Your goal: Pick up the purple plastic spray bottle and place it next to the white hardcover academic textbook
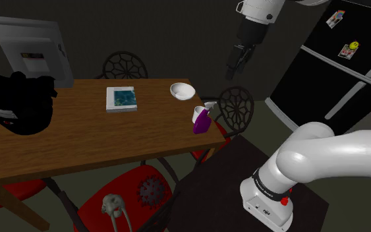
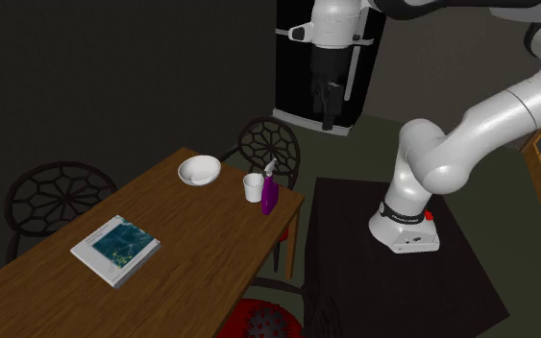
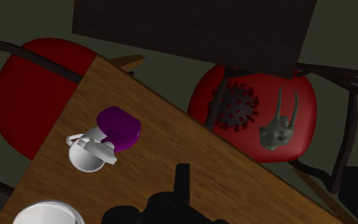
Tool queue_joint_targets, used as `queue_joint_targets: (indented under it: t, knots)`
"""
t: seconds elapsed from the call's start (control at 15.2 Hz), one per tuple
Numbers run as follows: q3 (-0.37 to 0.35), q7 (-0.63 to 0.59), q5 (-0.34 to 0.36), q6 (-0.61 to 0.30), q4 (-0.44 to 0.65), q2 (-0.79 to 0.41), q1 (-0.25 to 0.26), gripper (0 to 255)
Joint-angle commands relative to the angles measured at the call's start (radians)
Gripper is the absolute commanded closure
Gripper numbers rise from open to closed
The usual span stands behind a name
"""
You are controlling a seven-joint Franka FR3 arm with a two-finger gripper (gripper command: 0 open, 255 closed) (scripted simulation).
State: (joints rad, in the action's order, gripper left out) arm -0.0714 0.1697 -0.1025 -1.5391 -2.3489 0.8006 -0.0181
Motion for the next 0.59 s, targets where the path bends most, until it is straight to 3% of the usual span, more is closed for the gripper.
queue_joint_targets:
  t: [0.0,0.53]
  knots:
    - [0.0,0.0,0.0,0.0,0.0,0.0,0.0,0]
    - [0.213,0.346,0.077,-0.251,-0.305,0.135,0.016,0]
